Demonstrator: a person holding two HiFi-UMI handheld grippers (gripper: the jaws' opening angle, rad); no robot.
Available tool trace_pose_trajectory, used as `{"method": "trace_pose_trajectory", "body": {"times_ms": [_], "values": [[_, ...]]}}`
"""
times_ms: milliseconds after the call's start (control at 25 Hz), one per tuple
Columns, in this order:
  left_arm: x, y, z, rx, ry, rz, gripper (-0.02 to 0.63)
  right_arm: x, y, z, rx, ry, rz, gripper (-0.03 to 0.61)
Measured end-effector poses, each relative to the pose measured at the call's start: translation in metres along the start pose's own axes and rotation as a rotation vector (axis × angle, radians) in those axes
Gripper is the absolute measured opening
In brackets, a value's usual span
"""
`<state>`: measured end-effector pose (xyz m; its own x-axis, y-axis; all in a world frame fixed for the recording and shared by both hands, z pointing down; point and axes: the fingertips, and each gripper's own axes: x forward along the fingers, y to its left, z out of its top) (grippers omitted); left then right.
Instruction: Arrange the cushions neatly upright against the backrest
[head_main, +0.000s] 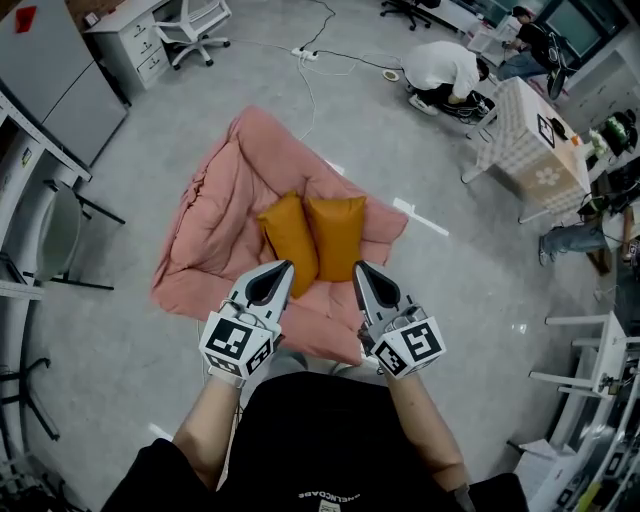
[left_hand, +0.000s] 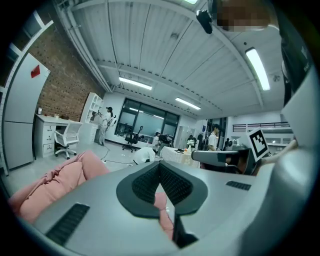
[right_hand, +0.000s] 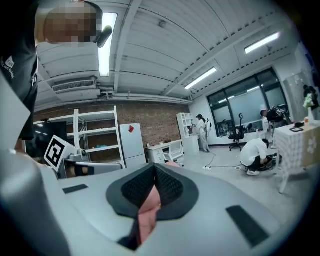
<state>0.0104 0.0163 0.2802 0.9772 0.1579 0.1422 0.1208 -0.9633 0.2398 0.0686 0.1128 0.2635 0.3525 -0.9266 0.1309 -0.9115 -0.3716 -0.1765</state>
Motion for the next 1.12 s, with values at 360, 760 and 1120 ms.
{"method": "trace_pose_trajectory", "body": {"times_ms": [360,760,1120], "values": [[0.017,0.013,-0.013,-0.037,0.022,0.075,0.012,0.025,-0.025,-0.014,0.052,0.076,0.051,0.011],[0.022,0.013,-0.037,-0.088,0.061,0.318,0.012,0.063,-0.046,-0.054,0.142,0.182,0.265,0.012],[0.008,0.014,-0.057,-0.134,0.078,0.539,0.012,0.103,-0.057,-0.110,0.197,0.341,0.389,0.090]]}}
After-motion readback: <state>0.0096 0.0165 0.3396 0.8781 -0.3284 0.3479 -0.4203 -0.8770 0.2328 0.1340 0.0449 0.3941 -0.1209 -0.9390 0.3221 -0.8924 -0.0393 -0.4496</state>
